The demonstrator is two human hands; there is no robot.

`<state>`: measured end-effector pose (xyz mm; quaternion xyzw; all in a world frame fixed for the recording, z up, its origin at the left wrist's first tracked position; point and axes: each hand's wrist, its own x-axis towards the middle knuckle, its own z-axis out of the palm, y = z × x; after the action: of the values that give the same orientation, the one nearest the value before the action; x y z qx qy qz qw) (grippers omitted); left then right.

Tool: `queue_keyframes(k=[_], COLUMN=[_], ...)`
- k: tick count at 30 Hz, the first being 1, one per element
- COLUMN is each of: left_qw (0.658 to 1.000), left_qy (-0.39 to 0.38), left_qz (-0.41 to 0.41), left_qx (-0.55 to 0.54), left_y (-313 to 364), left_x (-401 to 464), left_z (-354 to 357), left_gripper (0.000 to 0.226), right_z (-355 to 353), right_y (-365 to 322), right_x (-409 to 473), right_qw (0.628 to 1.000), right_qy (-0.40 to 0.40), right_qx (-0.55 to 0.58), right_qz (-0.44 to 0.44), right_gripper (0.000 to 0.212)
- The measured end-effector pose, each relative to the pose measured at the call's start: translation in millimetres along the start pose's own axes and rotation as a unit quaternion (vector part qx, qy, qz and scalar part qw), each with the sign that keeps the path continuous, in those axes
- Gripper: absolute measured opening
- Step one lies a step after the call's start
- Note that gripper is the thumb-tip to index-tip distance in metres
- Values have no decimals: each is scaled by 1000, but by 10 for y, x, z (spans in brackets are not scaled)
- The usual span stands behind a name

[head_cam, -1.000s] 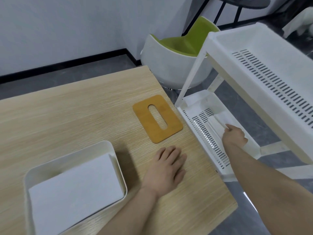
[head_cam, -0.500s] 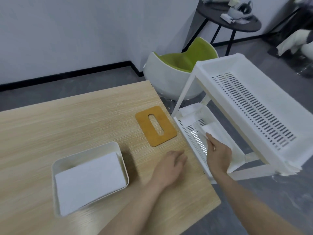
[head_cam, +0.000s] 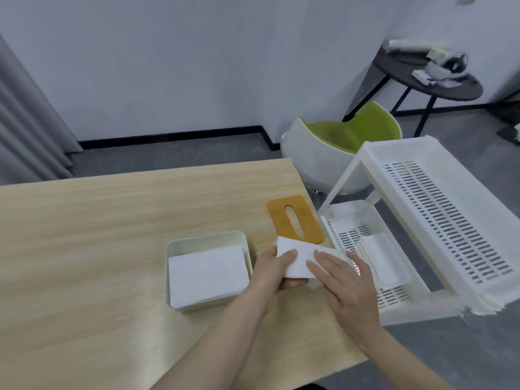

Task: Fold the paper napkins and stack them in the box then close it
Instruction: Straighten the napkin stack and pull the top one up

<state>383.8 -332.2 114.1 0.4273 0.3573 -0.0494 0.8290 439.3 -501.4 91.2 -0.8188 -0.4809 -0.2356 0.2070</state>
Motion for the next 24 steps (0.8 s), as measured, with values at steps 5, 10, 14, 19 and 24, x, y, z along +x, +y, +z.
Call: queue_keyframes(k=[5, 10, 14, 19, 24], left_qw=[994, 985, 979, 978, 973], left_qy=[58, 69, 47, 25, 116], left_qz=[77, 139, 167, 179, 182], left_qx=[57, 80, 108, 108, 83], left_y=[47, 91, 126, 157, 121], left_x=[-281, -617, -823, -958, -938], left_z=[-269, -552, -784, -974, -1065], left_gripper=[30, 25, 28, 30, 13], right_z=[-4, -156, -180, -21, 114], right_y=[-234, -374, -398, -436, -557], right_x=[128, 384, 674, 839, 746], right_qw=[994, 971, 845, 692, 650], right_qy=[-43, -133, -232, -400, -383], right_qx=[47, 191, 397, 497, 543], right_qz=[-86, 54, 274, 339, 368], right_gripper=[44, 63, 70, 50, 59])
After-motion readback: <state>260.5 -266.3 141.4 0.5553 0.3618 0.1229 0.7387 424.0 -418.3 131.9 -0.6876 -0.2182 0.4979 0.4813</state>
